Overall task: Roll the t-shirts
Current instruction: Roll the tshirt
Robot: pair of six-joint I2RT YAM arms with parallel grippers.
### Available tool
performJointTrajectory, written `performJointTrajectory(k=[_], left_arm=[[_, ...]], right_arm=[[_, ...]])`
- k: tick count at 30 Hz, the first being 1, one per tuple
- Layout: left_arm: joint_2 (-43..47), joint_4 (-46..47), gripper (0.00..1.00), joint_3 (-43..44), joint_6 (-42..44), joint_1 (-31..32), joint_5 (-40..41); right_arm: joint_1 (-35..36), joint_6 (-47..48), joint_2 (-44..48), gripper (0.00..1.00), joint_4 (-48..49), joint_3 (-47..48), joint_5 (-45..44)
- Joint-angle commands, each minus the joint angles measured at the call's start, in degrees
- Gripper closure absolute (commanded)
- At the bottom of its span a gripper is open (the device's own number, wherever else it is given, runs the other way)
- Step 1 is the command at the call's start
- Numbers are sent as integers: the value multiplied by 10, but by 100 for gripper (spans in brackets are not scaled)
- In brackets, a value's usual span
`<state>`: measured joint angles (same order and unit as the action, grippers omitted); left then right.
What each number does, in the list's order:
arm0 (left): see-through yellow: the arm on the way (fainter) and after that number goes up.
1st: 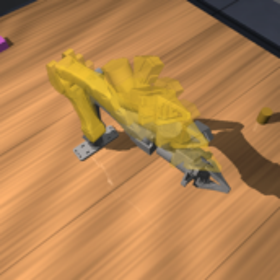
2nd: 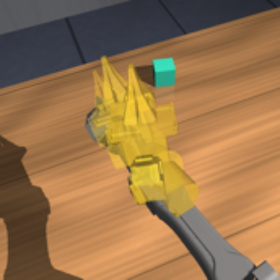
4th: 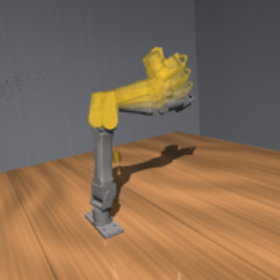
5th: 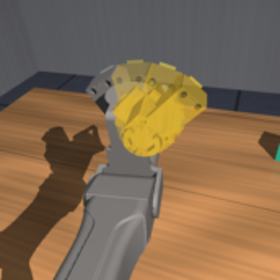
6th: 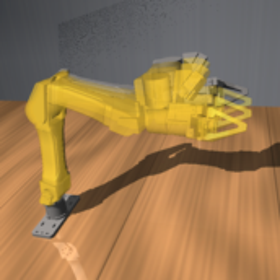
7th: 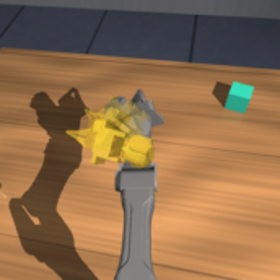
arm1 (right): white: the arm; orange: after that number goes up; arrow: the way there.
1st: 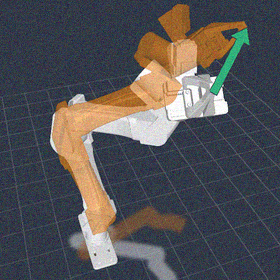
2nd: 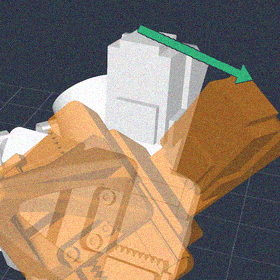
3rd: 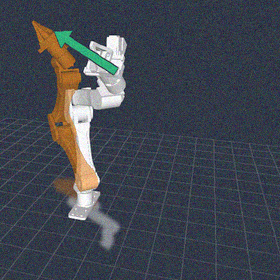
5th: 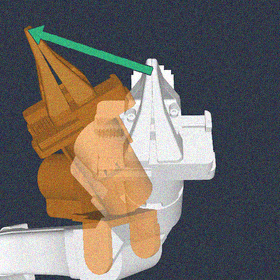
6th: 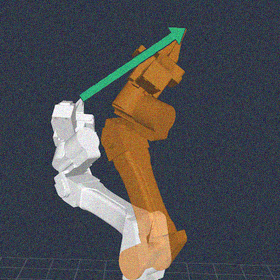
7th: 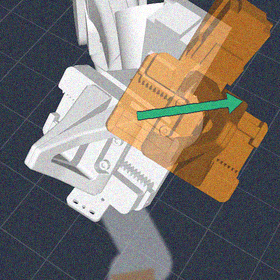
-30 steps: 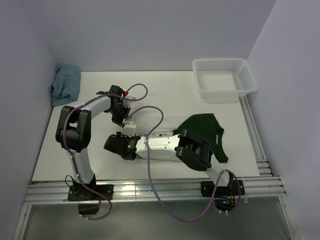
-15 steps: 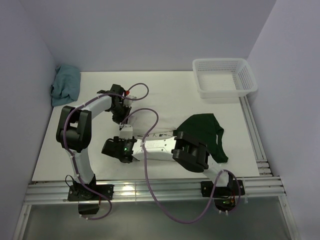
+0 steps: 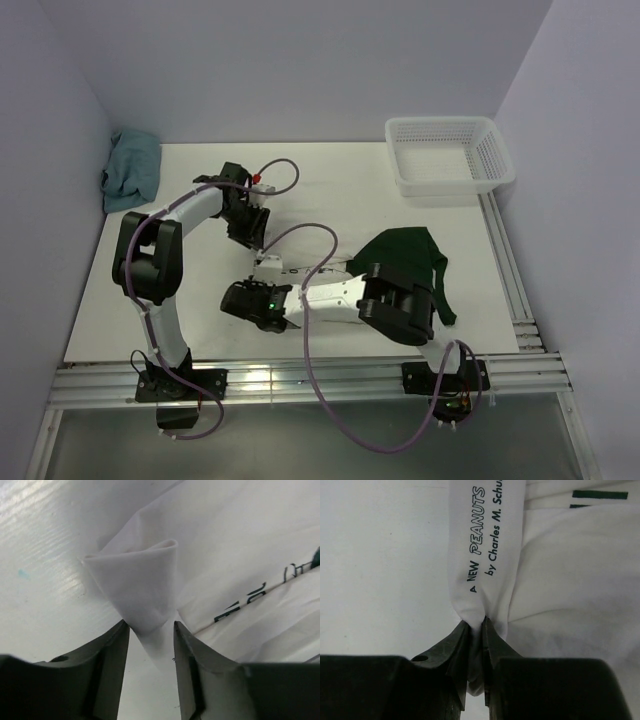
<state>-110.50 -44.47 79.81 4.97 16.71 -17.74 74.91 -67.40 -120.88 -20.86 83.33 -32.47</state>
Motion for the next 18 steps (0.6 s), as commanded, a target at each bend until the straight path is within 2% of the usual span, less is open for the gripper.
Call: performJointTrajectory(k=[1,6,9,12,18], left_arm=[[38,-4,51,33,13,0,-61],[58,-13,37,57,21,-18,-116],[70,-14,33,56,26,-40,-151],[73,-18,31,43,43,-62,-186],[52,-26,30,-9,107,-71,-240]], right_arm=[[7,-20,27,85,117,-107,60],[-6,-39,89,85,286,-250,98],[-23,-70,112,86,442,-336,127],[-37,-102,112,86,556,-404,160],[-68,-152,80,86,712,-467,206]])
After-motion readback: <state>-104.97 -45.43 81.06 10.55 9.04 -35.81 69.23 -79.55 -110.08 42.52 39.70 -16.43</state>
